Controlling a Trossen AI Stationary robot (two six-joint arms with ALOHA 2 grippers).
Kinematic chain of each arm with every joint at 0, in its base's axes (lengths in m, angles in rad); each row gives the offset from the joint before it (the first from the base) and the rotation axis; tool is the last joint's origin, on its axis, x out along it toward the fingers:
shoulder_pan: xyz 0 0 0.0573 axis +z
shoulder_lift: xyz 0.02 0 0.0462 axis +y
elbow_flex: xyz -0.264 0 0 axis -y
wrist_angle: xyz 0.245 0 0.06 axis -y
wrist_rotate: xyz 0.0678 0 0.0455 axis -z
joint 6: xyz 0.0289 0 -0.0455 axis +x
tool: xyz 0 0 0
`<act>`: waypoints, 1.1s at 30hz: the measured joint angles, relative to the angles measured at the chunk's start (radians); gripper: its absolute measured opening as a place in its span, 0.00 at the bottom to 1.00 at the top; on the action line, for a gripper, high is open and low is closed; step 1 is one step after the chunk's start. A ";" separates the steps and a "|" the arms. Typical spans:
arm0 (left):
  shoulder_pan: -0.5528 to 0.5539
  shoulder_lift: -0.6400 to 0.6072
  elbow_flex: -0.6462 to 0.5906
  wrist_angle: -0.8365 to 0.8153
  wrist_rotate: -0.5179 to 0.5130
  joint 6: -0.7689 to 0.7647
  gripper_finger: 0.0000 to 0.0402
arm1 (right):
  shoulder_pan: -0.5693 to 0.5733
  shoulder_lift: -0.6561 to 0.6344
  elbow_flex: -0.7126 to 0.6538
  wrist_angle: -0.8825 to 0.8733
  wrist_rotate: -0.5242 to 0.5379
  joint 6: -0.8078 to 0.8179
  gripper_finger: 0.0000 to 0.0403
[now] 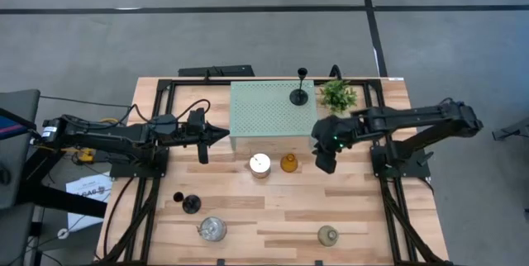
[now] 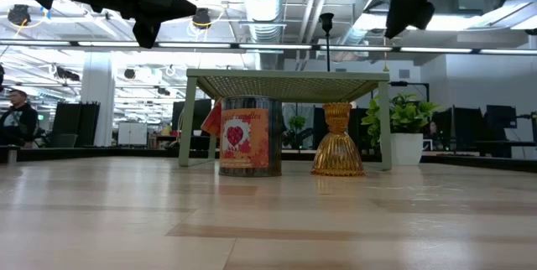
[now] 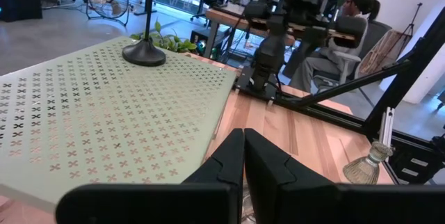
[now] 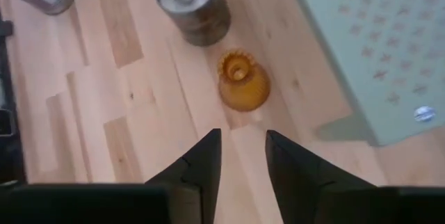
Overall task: Pick & Place candle stick holders
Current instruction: Put the green glass candle holder on the shelf
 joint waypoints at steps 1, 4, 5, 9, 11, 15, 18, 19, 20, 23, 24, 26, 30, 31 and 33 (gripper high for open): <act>0.000 0.000 0.000 0.000 0.000 0.000 0.03 | 0.012 -0.001 0.000 0.002 0.025 0.000 0.24; 0.000 0.000 0.000 0.000 0.000 0.000 0.03 | 0.028 -0.006 0.000 0.013 0.037 -0.009 0.22; 0.000 0.000 0.000 0.000 0.000 0.000 0.03 | 0.028 -0.003 0.001 0.023 0.024 -0.024 0.22; 0.000 0.000 0.000 0.000 0.000 0.003 0.03 | 0.028 0.003 0.000 0.039 -0.017 -0.109 0.21; 0.000 0.000 0.000 0.001 0.000 0.003 0.03 | 0.028 0.007 0.000 0.047 -0.019 -0.111 0.21; 0.000 0.000 0.000 0.001 0.000 0.003 0.03 | 0.023 0.007 0.000 0.106 -0.016 -0.115 0.21; 0.000 0.000 0.000 0.001 0.000 0.002 0.03 | 0.008 0.007 0.000 0.161 -0.017 -0.116 0.21; 0.000 0.000 0.000 0.001 0.000 0.002 0.03 | 0.003 0.007 0.000 0.176 -0.016 -0.116 0.21; 0.000 0.000 0.000 0.001 0.000 0.002 0.03 | -0.003 0.007 0.000 0.188 -0.017 -0.116 0.21; 0.000 0.000 0.000 0.001 0.000 0.002 0.03 | -0.014 0.007 0.000 0.218 -0.034 -0.115 0.21; 0.000 0.000 0.000 0.001 0.000 0.002 0.03 | -0.017 0.007 0.000 0.224 -0.041 -0.114 0.21; 0.000 0.000 0.000 0.001 0.000 0.002 0.03 | -0.022 0.007 0.000 0.234 -0.042 -0.105 0.21; 0.000 0.000 0.000 0.001 0.000 0.002 0.03 | -0.023 0.007 0.000 0.290 -0.042 -0.098 0.21; 0.000 0.000 0.000 0.001 0.000 0.001 0.03 | -0.023 0.007 0.000 0.307 -0.041 -0.098 0.21; 0.000 0.000 0.000 0.001 0.000 0.000 0.03 | -0.023 0.007 0.000 0.336 -0.041 -0.098 0.21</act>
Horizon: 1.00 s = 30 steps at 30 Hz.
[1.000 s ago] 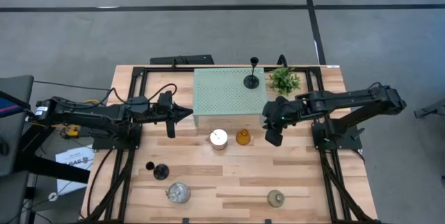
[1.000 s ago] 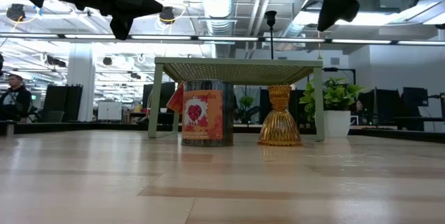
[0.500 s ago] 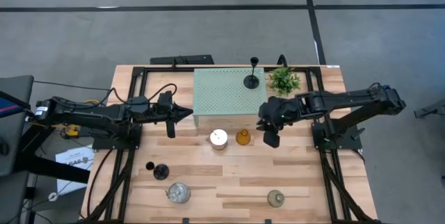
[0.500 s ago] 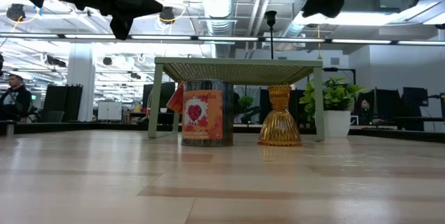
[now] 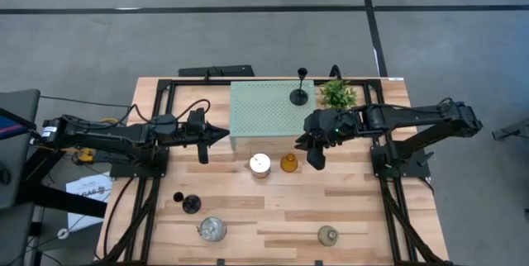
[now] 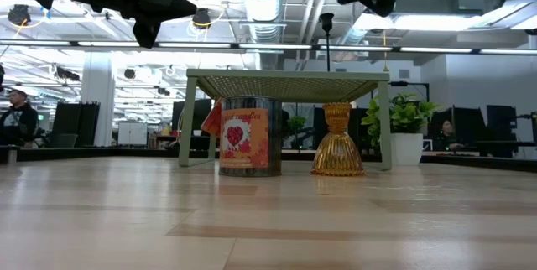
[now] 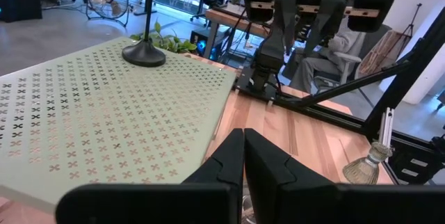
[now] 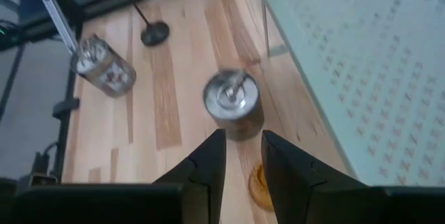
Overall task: Pick & Place candle stick holders
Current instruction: Put the green glass candle holder on the shelf
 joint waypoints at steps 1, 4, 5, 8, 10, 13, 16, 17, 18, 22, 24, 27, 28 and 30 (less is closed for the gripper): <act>0.000 0.000 0.000 0.000 0.000 0.000 0.03 | 0.000 0.000 0.000 0.009 0.000 0.000 0.21; 0.000 0.000 0.000 0.000 0.000 0.000 0.03 | -0.003 0.000 0.000 0.023 0.000 0.000 0.21; 0.000 0.000 0.000 0.000 0.000 0.000 0.03 | -0.004 0.000 0.000 0.028 0.000 0.000 0.21; 0.000 0.000 0.000 0.000 0.000 0.000 0.03 | -0.005 0.000 0.000 0.043 -0.001 -0.003 0.21; 0.000 0.000 0.000 0.000 0.000 0.001 0.03 | -0.005 0.000 0.000 0.042 -0.001 -0.012 0.21; 0.000 0.000 0.000 0.000 0.000 0.002 0.03 | -0.005 0.000 0.000 0.042 -0.002 0.004 0.21; 0.000 0.000 0.000 0.000 0.000 0.002 0.03 | -0.004 0.000 0.000 0.040 -0.002 0.019 0.21; 0.000 0.000 0.000 0.000 0.000 0.002 0.03 | -0.001 0.000 0.000 0.040 -0.002 0.023 0.21; 0.000 0.000 0.000 0.000 0.000 0.002 0.03 | 0.003 0.000 0.000 0.039 -0.002 0.026 0.21; 0.000 0.000 0.000 0.000 0.000 0.002 0.03 | 0.030 -0.005 0.007 -0.003 -0.002 0.046 0.19; 0.000 0.000 0.000 0.000 0.000 0.002 0.03 | 0.052 -0.005 0.037 -0.100 0.006 0.054 0.17; 0.000 0.000 0.000 0.000 0.000 0.001 0.03 | 0.098 -0.006 0.089 -0.214 0.070 0.056 0.14; 0.000 0.000 0.000 0.000 0.000 0.000 0.03 | 0.115 -0.006 0.103 -0.240 0.098 0.057 0.13; 0.000 0.000 0.000 0.000 0.000 0.000 0.03 | 0.144 -0.005 0.131 -0.266 0.131 0.066 0.12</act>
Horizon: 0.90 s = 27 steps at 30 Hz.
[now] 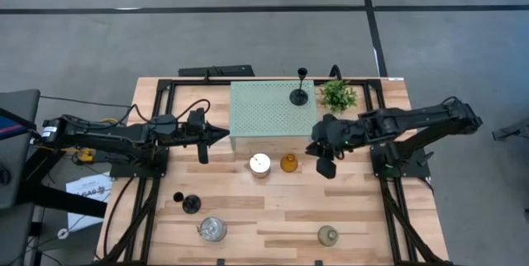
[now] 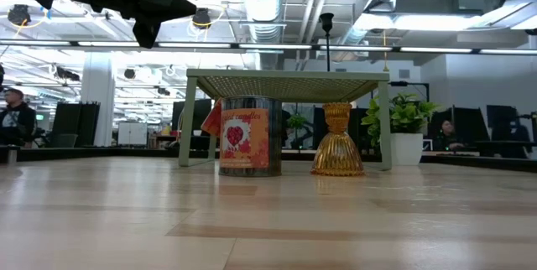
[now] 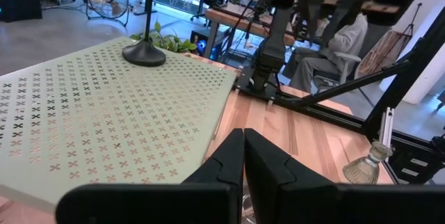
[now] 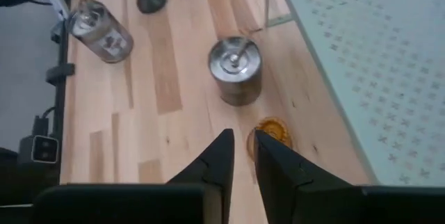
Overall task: Pick & Place candle stick holders
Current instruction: Put the green glass candle holder on the shelf
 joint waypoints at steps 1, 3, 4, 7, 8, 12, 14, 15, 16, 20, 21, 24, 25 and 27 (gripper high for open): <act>0.000 0.000 0.000 0.000 0.000 0.000 0.03 | 0.011 0.000 0.013 -0.006 0.001 0.006 0.11; 0.000 0.000 0.000 0.000 0.000 0.000 0.03 | 0.035 0.000 0.037 -0.028 0.001 0.035 0.09; 0.000 0.000 0.000 0.000 0.000 0.000 0.03 | 0.046 0.000 0.046 -0.043 0.001 0.053 0.08; 0.000 0.000 0.000 0.000 0.000 0.000 0.03 | 0.087 0.000 0.061 -0.078 0.002 0.116 0.07; 0.000 0.000 0.000 0.000 0.000 0.000 0.03 | 0.102 0.000 0.061 -0.088 0.001 0.143 0.06; 0.000 0.000 0.000 0.000 0.000 0.000 0.03 | 0.173 0.000 0.061 -0.122 0.002 0.254 0.05; 0.000 0.000 0.000 0.000 0.000 0.000 0.03 | 0.211 0.002 0.061 -0.129 0.019 0.312 0.05; 0.000 0.000 0.000 0.000 0.000 0.000 0.03 | 0.231 0.003 0.061 -0.128 0.033 0.339 0.05; 0.000 0.000 0.000 0.000 0.000 0.000 0.03 | 0.251 0.004 0.061 -0.129 0.049 0.366 0.05; 0.000 0.000 0.000 -0.001 0.000 0.000 0.03 | 0.327 0.004 0.061 -0.130 0.120 0.478 0.05; 0.000 0.000 0.000 -0.001 0.000 0.000 0.03 | 0.345 0.004 0.061 -0.133 0.135 0.504 0.05; 0.000 0.000 0.000 -0.001 0.000 0.000 0.03 | 0.393 0.004 0.061 -0.151 0.159 0.573 0.05; 0.000 0.000 0.000 -0.001 0.000 0.000 0.03 | 0.407 0.004 0.061 -0.154 0.160 0.590 0.05; 0.000 0.000 0.000 -0.001 0.000 0.000 0.03 | 0.433 0.004 0.061 -0.160 0.159 0.626 0.05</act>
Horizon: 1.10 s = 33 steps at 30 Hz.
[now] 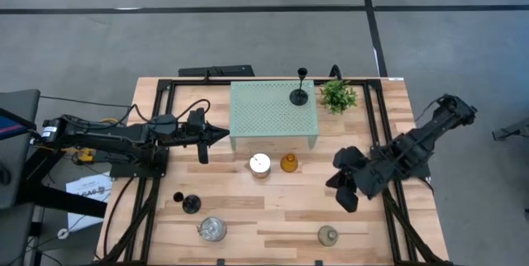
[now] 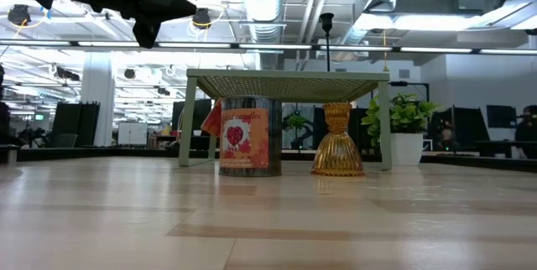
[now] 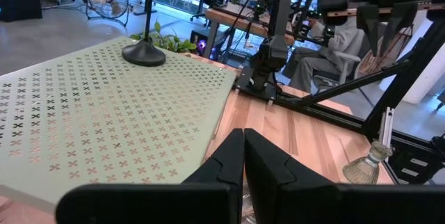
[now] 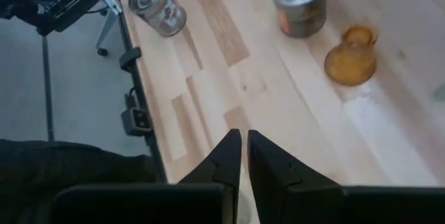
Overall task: Pick & Place candle stick holders
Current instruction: Put the green glass candle holder on the shelf
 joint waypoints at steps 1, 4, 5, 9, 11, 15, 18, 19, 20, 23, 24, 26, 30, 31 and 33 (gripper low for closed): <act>0.000 0.000 0.000 0.000 0.000 0.000 0.03 | 0.012 0.000 0.000 -0.005 -0.001 0.020 0.05; 0.000 0.000 0.000 0.000 0.000 0.000 0.03 | 0.050 0.000 0.000 -0.015 -0.048 0.073 0.05; 0.000 0.000 0.000 0.000 0.000 0.000 0.03 | 0.064 0.000 0.000 -0.015 -0.066 0.091 0.05; 0.000 0.000 0.000 0.000 0.000 0.000 0.03 | 0.121 0.000 0.000 -0.012 -0.134 0.162 0.05; 0.000 0.000 0.000 0.000 0.000 0.000 0.03 | 0.148 0.000 0.000 -0.012 -0.155 0.202 0.05; 0.000 0.000 0.000 0.000 0.000 0.000 0.03 | 0.191 0.013 0.000 -0.004 -0.160 0.278 0.05; 0.000 0.000 0.000 0.000 0.000 0.000 0.03 | 0.210 0.046 -0.001 0.007 -0.162 0.336 0.05; 0.000 0.000 0.000 0.000 0.000 0.000 0.03 | 0.212 0.061 -0.001 0.021 -0.163 0.348 0.05; 0.000 0.000 0.000 0.000 0.000 0.000 0.03 | 0.212 0.076 -0.001 0.036 -0.164 0.354 0.05; 0.000 0.000 0.000 0.000 0.000 0.000 0.03 | 0.212 0.122 -0.001 0.070 -0.168 0.363 0.06; 0.000 0.000 0.000 0.000 0.000 0.000 0.03 | 0.211 0.136 -0.002 0.070 -0.170 0.374 0.06; 0.000 0.000 0.000 0.000 0.000 0.000 0.03 | 0.211 0.162 -0.003 0.068 -0.176 0.398 0.06; 0.000 0.000 0.000 0.000 0.000 0.000 0.03 | 0.211 0.196 -0.003 0.071 -0.227 0.460 0.09; 0.000 0.000 0.000 0.000 0.000 0.000 0.03 | 0.212 0.203 -0.003 0.071 -0.236 0.472 0.10; 0.000 0.000 0.000 -0.001 0.000 0.000 0.03 | 0.212 0.215 -0.003 0.073 -0.240 0.485 0.12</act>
